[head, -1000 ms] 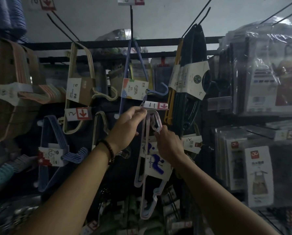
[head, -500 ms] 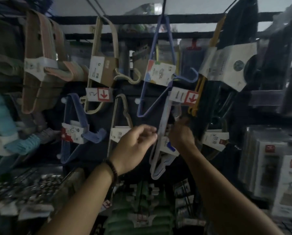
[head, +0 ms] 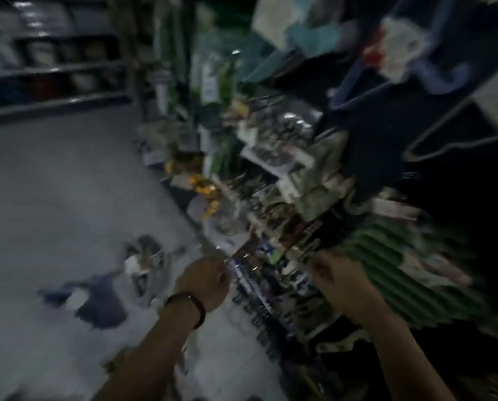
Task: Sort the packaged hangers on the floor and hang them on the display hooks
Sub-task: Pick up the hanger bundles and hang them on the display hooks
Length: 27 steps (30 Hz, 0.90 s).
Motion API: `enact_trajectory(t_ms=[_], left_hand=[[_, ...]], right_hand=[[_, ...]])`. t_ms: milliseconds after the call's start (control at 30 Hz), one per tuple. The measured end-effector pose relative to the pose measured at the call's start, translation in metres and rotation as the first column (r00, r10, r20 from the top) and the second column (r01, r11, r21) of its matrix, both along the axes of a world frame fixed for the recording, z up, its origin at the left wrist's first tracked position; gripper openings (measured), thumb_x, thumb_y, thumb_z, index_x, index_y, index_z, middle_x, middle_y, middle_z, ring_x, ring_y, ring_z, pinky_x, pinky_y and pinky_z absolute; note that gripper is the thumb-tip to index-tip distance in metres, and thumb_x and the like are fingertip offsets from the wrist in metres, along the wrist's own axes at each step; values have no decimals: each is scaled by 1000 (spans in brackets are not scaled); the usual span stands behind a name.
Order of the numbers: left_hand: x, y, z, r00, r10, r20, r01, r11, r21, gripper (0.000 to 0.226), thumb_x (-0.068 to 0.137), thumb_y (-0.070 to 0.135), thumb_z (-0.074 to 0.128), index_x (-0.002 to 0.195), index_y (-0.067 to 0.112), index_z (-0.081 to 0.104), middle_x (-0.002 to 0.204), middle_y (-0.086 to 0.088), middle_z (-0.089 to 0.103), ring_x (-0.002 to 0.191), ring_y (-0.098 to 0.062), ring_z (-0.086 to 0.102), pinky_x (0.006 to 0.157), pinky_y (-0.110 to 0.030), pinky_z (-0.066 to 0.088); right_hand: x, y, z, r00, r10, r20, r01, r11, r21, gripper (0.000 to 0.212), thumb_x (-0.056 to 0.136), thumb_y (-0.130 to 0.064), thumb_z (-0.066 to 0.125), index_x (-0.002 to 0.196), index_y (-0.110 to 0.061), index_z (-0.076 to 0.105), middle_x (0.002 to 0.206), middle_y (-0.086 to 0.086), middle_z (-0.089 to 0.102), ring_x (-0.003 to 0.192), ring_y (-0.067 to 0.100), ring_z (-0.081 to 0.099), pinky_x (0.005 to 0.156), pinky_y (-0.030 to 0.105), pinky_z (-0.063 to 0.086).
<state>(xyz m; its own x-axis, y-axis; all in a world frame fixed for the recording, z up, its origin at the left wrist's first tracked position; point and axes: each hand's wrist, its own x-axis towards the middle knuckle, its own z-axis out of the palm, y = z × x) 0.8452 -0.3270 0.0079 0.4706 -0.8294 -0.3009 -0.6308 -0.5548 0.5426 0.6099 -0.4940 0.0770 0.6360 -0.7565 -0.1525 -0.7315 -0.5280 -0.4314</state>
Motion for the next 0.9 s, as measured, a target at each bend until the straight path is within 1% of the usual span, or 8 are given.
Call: enact_trajectory(t_ms=[67,167,300,400,600,700,767,900], left_hand=[[21,47,-50,987,149,-54,-140,978,153,29,104,38,45,98,19,66,116,-9,70,110,-33,66,90,-36,51],[36,104,-105,932,336,-139,-274,901,337,35,104,35,49,122,12,68,122,-8,72,114,-30,66,93,-34,52],[37,151,-158,823,538,-180,-411,784,465,28,100,35,56,113,17,73,117,-8,73,110,-30,68,91,-33,54],[34,165,-215,724,646,-240,-444,704,554,28,99,40,54,110,21,72,116,-7,73,105,-28,69,89,-34,56],[43,154,-373,628,726,-279,-435,625,648,39,106,40,44,122,12,65,123,-13,70,111,-33,66,89,-37,53],[45,148,-474,649,684,-333,-374,668,643,23,106,26,47,116,14,64,123,-10,69,105,-27,65,85,-34,53],[45,147,-546,628,690,-360,-362,669,649,27,105,23,51,126,12,63,130,-11,65,116,-27,64,93,-35,54],[44,145,-684,350,858,-376,-510,512,692,39,101,32,58,138,21,55,131,-8,66,116,-24,62,96,-35,50]], right_hand=[[26,18,-51,989,81,-127,-57,981,185,22,103,-30,60,96,-10,68,89,14,69,85,33,67,74,35,47],[64,44,-117,964,181,-195,-103,929,355,27,103,-36,58,88,-14,63,84,10,66,80,24,66,69,30,47],[103,77,-210,912,299,-283,-105,833,543,23,93,-54,57,77,-39,64,81,-6,68,82,16,66,76,33,54],[139,89,-272,848,391,-358,-45,726,686,21,101,-44,58,84,-34,65,88,-8,66,82,12,64,72,25,51],[214,80,-453,759,438,-481,38,709,705,32,99,-35,57,99,-7,72,94,11,76,86,25,73,78,38,58],[248,79,-566,669,520,-531,-25,730,683,30,97,-32,55,88,-7,68,85,9,70,77,22,67,66,31,50],[266,84,-645,613,566,-552,-57,728,683,30,99,-34,55,83,-10,63,82,6,65,75,21,63,59,28,42],[296,102,-779,608,562,-562,33,689,724,33,98,-44,64,121,-20,60,116,10,65,95,29,63,75,31,49]])
